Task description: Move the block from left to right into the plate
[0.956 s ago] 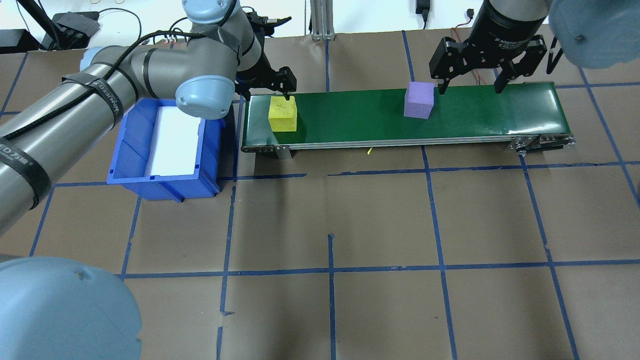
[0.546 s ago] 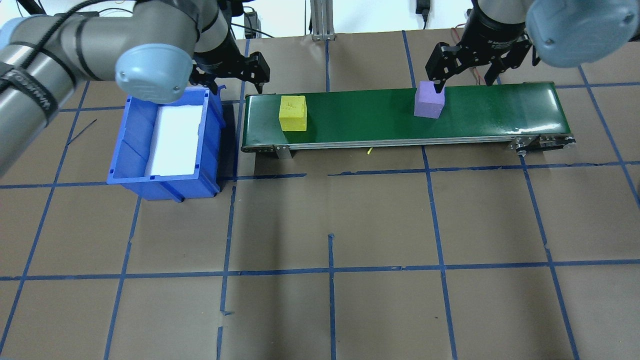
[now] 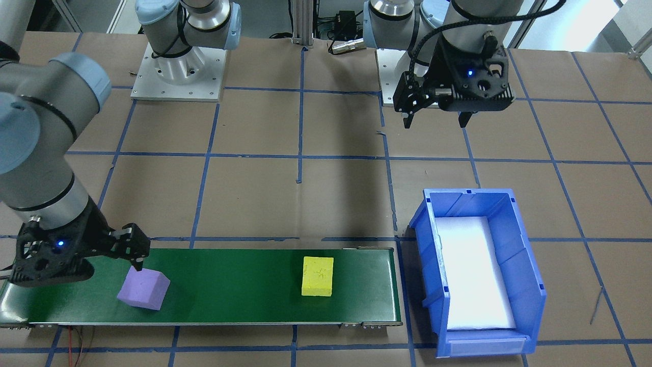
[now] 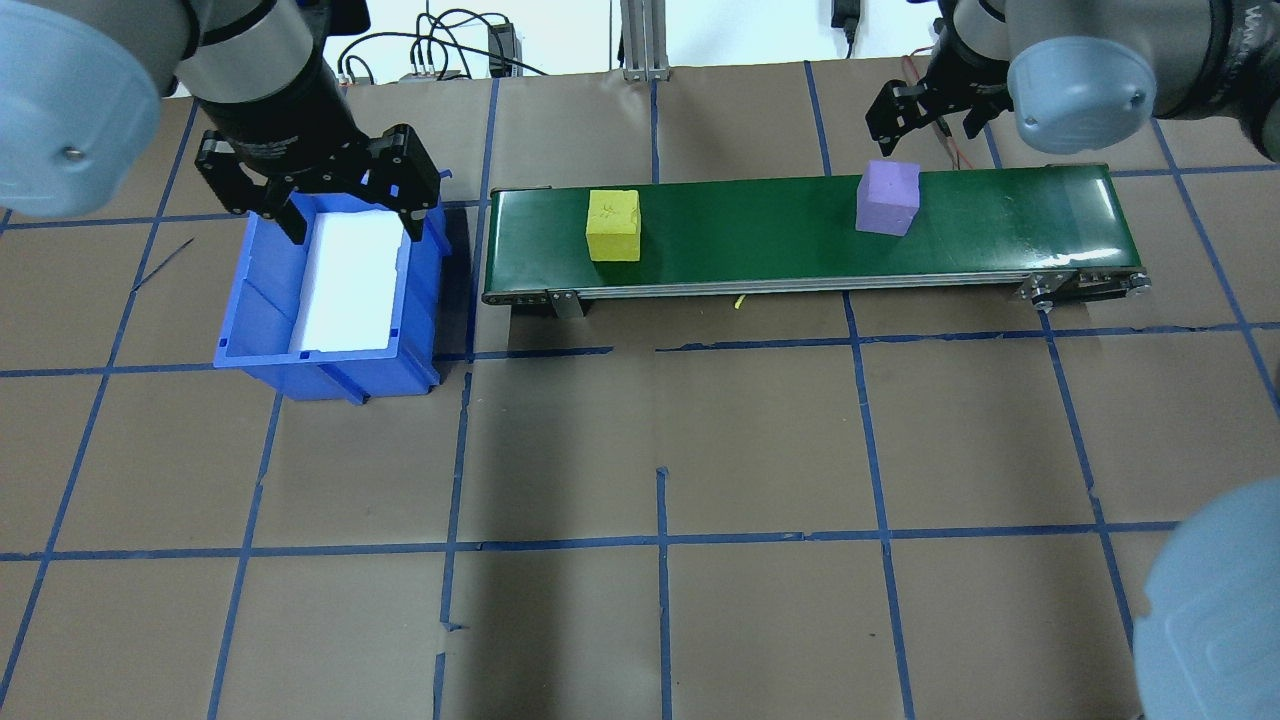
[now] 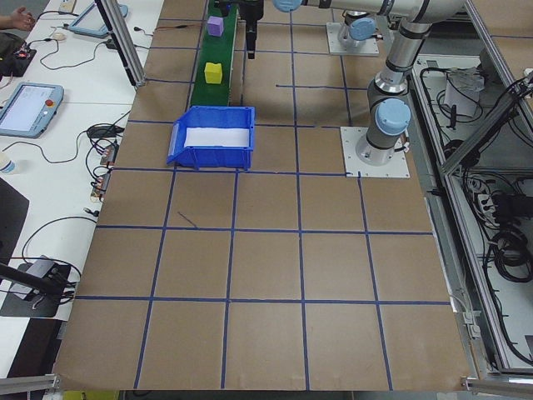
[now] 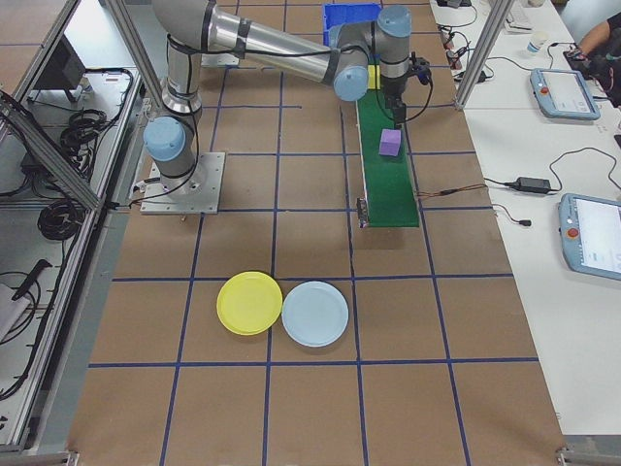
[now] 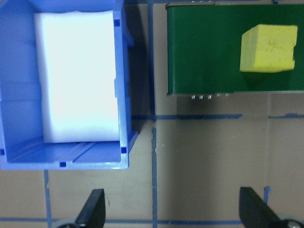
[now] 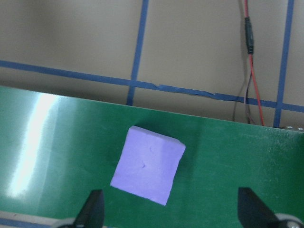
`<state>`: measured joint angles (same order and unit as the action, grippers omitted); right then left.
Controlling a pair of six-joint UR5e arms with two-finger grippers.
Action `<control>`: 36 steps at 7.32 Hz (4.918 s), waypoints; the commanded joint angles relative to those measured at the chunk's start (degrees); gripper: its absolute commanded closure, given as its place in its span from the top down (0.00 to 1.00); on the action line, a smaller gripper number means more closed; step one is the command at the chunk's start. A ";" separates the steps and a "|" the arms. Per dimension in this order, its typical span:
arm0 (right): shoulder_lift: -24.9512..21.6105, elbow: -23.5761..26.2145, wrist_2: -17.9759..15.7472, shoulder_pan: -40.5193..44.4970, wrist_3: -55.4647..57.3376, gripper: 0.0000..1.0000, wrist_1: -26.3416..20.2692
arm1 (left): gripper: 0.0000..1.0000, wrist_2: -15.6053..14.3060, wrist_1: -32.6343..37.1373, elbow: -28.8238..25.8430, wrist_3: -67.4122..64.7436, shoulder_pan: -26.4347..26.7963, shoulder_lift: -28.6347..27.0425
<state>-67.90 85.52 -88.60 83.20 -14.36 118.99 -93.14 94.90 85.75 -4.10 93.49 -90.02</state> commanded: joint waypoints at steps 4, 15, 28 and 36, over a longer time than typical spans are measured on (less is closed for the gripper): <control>7.60 -3.34 4.30 -2.78 12.23 0.99 1.51 | 1.00 0.50 -0.42 -0.06 5.03 -4.88 1.51; 4.09 -0.79 4.05 -37.35 -24.20 0.30 -6.49 | 1.00 0.32 -0.42 -0.14 5.33 -4.54 2.31; -0.71 3.80 5.80 -44.40 -38.15 1.00 -4.34 | 1.00 0.24 -0.51 -0.15 4.80 -4.54 2.31; -0.40 1.93 21.42 -14.66 5.56 1.00 -4.83 | 1.00 0.15 -0.51 -0.23 4.80 -4.54 2.31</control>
<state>-69.34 87.38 -71.79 66.52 -11.12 112.98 -92.99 94.40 85.52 0.70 88.95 -87.72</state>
